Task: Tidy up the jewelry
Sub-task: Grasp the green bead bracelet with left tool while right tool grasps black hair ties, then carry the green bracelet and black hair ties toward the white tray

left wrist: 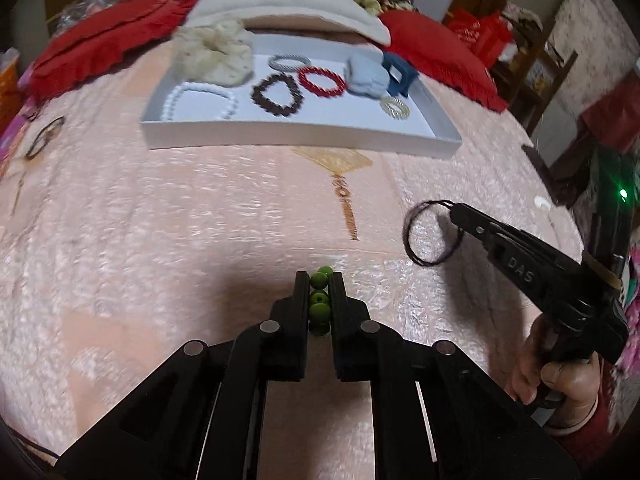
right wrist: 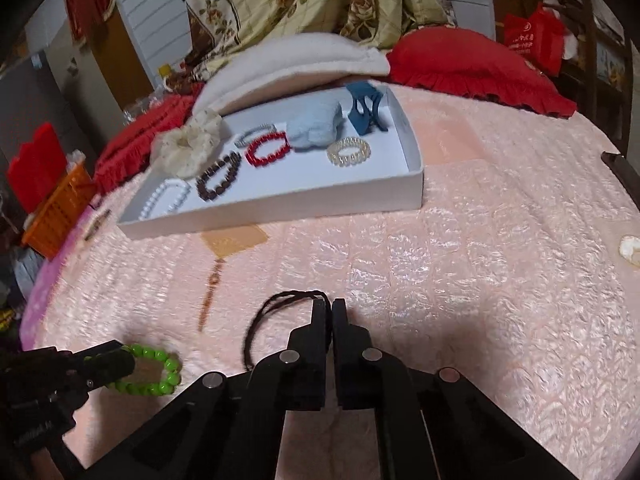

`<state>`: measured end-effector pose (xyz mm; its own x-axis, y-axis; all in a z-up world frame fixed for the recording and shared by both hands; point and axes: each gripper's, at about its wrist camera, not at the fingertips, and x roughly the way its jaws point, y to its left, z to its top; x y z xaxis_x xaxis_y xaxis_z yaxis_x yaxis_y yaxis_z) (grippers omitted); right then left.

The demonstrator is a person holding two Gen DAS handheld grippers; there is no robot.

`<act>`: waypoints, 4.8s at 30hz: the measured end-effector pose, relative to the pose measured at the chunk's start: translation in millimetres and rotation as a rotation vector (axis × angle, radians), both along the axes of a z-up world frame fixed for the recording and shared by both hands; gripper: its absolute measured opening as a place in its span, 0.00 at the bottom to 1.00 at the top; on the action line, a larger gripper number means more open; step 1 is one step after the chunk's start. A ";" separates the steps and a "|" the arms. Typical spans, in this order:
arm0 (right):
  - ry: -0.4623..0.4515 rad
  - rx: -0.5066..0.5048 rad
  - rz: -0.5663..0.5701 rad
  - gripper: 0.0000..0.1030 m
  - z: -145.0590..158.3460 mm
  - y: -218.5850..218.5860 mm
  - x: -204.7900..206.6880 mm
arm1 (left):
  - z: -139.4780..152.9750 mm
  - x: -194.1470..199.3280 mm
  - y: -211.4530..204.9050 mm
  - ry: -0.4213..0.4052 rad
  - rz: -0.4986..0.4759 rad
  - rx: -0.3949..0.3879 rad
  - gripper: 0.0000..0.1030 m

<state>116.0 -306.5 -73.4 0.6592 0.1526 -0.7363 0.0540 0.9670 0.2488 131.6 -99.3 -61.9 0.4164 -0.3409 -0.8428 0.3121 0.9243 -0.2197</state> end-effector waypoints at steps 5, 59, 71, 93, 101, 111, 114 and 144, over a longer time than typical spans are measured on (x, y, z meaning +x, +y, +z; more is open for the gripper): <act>-0.049 0.038 0.003 0.03 25.1 3.5 -16.5 | 21.7 -12.5 9.6 -0.033 0.017 0.000 0.08; -0.158 0.040 0.118 0.03 71.9 86.3 -122.4 | 99.9 -116.6 94.2 -0.310 0.165 0.043 0.08; -0.149 0.013 0.111 0.03 68.3 93.1 -121.8 | 85.8 -116.2 91.2 -0.339 0.198 0.188 0.08; -0.113 0.049 0.068 0.03 46.3 71.1 -105.5 | 55.0 -94.0 79.0 -0.272 0.197 0.285 0.08; -0.095 0.060 0.062 0.03 37.8 63.9 -92.4 | 41.1 -83.6 72.6 -0.240 0.173 0.297 0.08; -0.060 0.077 0.063 0.03 25.5 61.6 -82.7 | 32.9 -74.0 70.4 -0.209 0.159 0.292 0.08; -0.063 0.076 0.065 0.03 26.5 62.4 -82.0 | 35.1 -74.6 70.5 -0.212 0.158 0.284 0.08; -0.101 0.096 0.032 0.03 43.1 43.1 -96.1 | 132.1 -60.4 64.9 -0.264 -0.013 -0.048 0.08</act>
<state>19.9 -263.3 -30.2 0.7228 0.2411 -0.6476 -0.0061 0.9394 0.3429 71.2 -34.3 70.2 0.6148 -0.3846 -0.6885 0.3765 0.9103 -0.1722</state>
